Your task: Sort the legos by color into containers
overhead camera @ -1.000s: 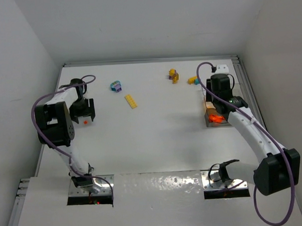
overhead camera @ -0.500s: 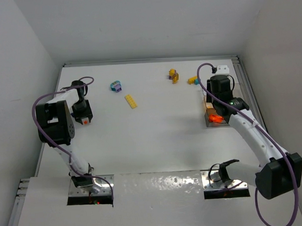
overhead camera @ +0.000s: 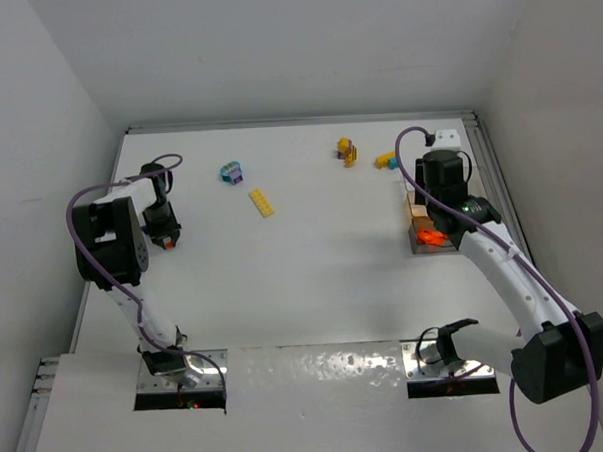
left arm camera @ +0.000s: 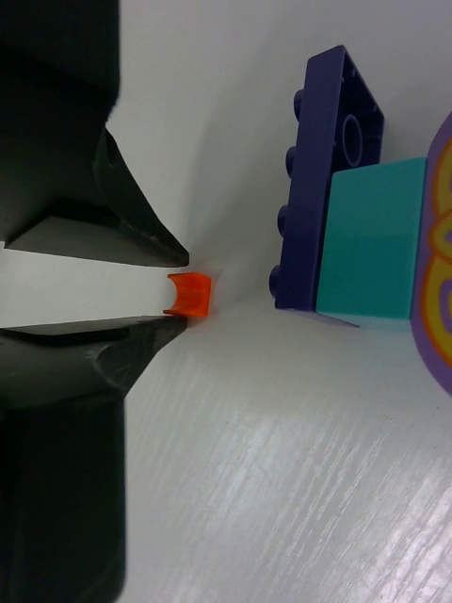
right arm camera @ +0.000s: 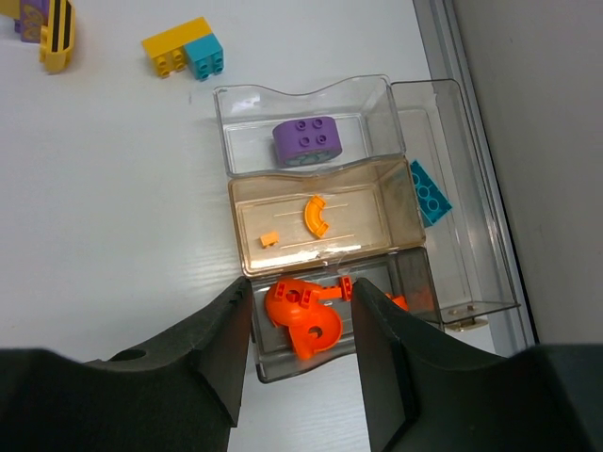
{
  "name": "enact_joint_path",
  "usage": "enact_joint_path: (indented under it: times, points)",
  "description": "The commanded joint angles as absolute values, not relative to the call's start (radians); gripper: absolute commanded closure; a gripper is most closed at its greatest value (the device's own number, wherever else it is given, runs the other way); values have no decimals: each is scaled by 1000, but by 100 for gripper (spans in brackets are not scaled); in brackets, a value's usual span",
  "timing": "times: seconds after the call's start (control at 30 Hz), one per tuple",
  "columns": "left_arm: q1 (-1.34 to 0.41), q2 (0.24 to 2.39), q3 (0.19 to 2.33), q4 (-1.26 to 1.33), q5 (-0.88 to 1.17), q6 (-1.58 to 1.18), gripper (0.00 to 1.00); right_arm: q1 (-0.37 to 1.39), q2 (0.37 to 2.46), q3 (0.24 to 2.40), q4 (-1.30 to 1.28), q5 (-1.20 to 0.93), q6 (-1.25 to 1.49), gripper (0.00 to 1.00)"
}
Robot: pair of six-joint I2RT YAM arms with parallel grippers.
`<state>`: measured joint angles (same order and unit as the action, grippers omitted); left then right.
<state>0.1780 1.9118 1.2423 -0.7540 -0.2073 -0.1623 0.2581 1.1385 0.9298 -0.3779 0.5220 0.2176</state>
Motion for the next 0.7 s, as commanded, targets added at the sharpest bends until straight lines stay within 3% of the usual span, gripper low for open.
enact_joint_path:
  times: [0.0,0.1,0.2,0.43,0.57,0.67]
  points:
    - [195,1917,1233,-723,-213,-173,76,264,1108,962,-364,545,206,54]
    - [195,1916,1229,-712,-210,-173,84,265,1104,962,-367,546,202,54]
    - [195,1911,1216,-710,-207,-172,100,265,1100,962,-365,554,193,54]
    - [158,1819,1246,-707,-42,-103,100,264,1086,974,-388,604,189,53]
    - [-6,1850,1487,-752,83,-68,100,264,1052,977,-402,623,230,53]
    - [-263,1910,1686,-767,117,-41,100,264,1002,986,-403,655,277,53]
